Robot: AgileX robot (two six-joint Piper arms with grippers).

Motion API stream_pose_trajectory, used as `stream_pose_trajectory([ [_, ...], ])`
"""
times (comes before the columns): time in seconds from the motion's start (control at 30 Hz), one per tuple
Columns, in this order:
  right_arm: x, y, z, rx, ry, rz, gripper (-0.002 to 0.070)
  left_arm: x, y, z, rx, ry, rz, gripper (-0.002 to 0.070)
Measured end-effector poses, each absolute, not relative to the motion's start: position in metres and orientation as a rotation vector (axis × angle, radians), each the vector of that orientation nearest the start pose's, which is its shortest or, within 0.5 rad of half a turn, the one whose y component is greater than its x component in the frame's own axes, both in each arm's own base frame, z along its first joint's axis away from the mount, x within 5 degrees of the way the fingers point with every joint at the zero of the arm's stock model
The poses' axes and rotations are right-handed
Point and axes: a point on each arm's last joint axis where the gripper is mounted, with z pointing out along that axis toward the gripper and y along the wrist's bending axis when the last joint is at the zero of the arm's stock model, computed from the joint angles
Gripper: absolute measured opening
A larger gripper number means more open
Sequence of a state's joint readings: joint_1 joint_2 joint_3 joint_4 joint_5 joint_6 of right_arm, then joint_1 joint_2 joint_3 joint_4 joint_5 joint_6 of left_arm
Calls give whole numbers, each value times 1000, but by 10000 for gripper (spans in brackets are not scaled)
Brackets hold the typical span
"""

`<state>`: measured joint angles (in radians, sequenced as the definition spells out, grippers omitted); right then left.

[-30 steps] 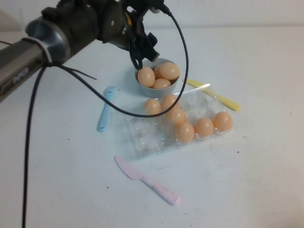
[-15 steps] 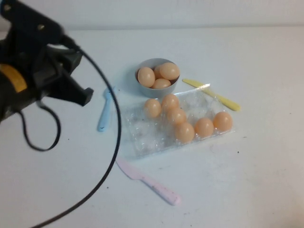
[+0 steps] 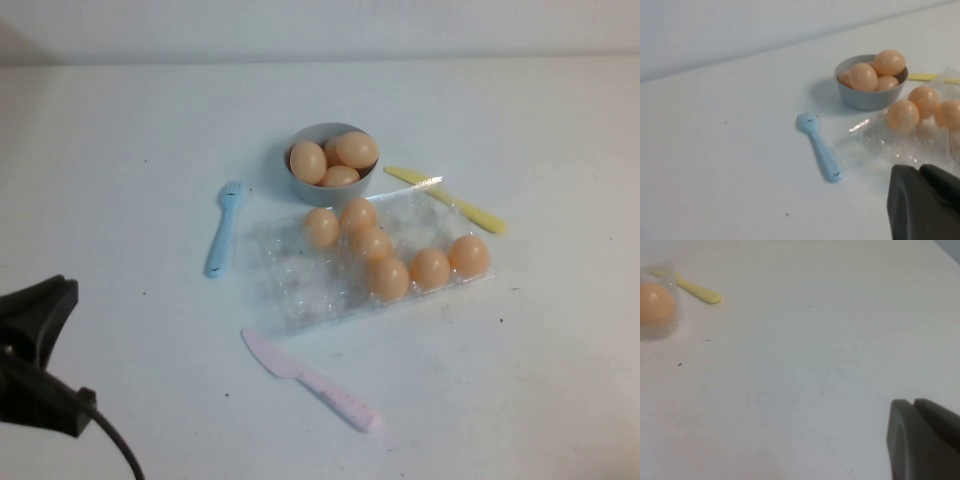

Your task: Take an egg out of the egg box

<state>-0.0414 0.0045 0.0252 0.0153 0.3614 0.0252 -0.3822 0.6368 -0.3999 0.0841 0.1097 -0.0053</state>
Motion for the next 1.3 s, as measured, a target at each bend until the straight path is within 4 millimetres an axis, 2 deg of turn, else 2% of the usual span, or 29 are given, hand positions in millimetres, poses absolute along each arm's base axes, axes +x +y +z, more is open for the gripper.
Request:
stream_pose_trajectory([
  [0.2,54,-2,172,72,1873,4,-16,108,-43,254,386,1823,-234,-3],
  [0.67,54,-2,172,72,1873,4,-17,73,-30,203,333,1800,-283,-3],
  [1.0,54,-2,172,72,1874,4,-17,62,-24,190,297,1737,-291,-3],
  [1.3,54,-2,172,72,1874,4,-16,56,-8,186,85,1720,-124,-3],
])
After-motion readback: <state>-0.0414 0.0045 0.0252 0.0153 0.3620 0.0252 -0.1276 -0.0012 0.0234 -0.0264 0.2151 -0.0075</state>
